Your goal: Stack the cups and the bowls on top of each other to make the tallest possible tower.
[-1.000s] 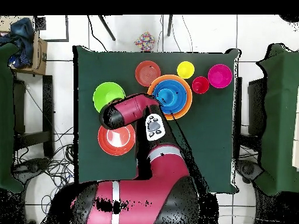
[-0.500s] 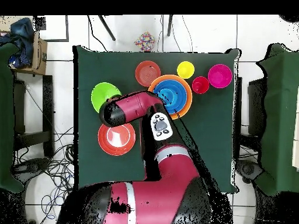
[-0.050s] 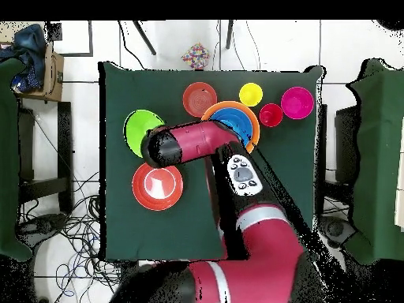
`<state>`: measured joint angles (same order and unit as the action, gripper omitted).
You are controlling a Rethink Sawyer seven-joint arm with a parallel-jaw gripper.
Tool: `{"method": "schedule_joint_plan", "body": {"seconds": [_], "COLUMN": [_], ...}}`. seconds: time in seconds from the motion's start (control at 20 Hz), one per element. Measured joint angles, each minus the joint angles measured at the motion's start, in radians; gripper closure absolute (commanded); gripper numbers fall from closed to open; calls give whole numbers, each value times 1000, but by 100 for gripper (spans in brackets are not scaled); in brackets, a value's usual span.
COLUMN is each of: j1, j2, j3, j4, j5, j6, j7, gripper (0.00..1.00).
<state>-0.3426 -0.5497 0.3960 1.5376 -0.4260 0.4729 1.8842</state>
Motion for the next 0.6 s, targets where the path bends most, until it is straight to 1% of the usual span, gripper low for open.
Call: {"method": "schedule_joint_plan", "body": {"seconds": [0.15, 0.3, 0.45, 0.5, 0.6], "j1": [-27, -73, -94, -116, -129], "j2": [-28, -83, -112, -146, -165], "j3": [20, 58, 73, 89, 100], "j4": [17, 54, 75, 102, 119], "j5": [13, 26, 28, 32, 35], "j6": [30, 65, 72, 73, 72], "j7": [0, 0, 0, 0, 0], "gripper": [100, 100, 100, 100, 100]}}
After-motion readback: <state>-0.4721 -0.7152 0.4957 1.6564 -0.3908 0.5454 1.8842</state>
